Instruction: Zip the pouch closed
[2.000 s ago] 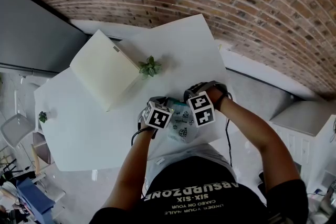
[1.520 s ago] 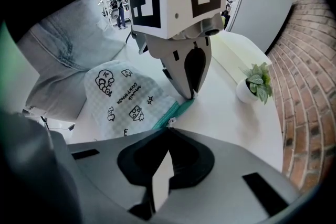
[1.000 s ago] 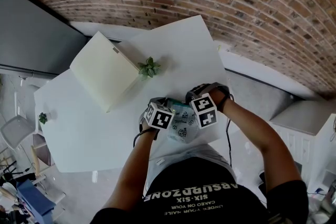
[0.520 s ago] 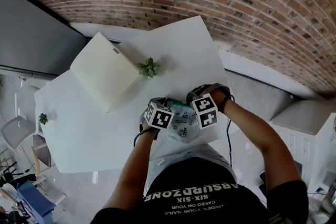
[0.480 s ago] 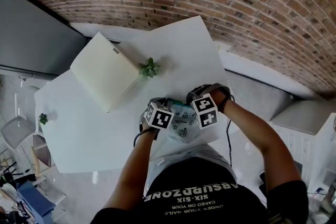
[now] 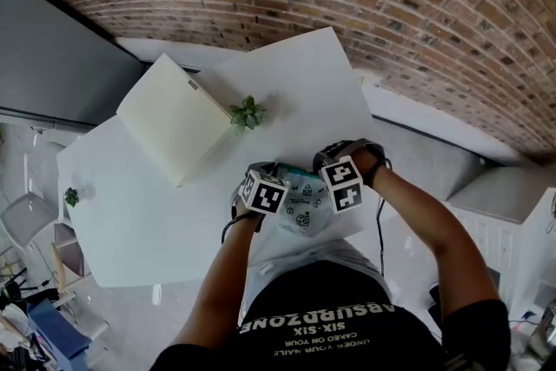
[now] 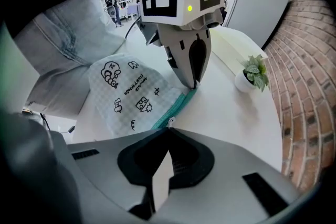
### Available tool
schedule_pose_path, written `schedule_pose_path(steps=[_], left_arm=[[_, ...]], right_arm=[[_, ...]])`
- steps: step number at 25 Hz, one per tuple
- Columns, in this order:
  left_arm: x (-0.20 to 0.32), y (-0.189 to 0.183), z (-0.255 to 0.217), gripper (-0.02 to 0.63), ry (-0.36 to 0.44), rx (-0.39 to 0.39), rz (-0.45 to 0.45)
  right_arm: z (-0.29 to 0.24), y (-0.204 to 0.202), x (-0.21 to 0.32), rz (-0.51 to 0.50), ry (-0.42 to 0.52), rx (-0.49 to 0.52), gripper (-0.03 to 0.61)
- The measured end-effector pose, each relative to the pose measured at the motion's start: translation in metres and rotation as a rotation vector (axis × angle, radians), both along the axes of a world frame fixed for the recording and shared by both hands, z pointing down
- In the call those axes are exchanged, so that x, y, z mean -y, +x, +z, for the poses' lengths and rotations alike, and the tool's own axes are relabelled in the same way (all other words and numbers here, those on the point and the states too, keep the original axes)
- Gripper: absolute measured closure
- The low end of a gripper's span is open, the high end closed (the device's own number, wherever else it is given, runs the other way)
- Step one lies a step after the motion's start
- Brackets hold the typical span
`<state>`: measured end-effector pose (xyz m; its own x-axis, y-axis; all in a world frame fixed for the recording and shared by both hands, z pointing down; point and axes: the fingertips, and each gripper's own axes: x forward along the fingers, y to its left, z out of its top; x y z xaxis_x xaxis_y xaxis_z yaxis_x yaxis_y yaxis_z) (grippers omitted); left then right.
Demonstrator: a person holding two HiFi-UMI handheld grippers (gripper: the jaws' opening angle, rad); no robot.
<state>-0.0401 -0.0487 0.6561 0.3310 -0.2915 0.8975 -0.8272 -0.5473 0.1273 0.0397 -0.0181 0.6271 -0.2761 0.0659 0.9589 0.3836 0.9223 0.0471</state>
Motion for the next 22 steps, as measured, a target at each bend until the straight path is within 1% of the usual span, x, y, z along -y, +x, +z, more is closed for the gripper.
schedule_pose_path(steps=[4,12,22], left_arm=[[0.0,-0.001,0.0,0.588,0.003,0.002,0.004],[0.0,0.0,-0.001,0.588,0.005,0.004,0.001],[-0.001,0.0,-0.001,0.589,0.01,0.008,0.003]], right_arm=[[0.0,0.001,0.0,0.02,0.004,0.015,0.578],[0.002,0.008,-0.002,0.026,0.004,-0.006,0.578],[0.005,0.014,-0.004,0.073,0.002,0.009,0.578]])
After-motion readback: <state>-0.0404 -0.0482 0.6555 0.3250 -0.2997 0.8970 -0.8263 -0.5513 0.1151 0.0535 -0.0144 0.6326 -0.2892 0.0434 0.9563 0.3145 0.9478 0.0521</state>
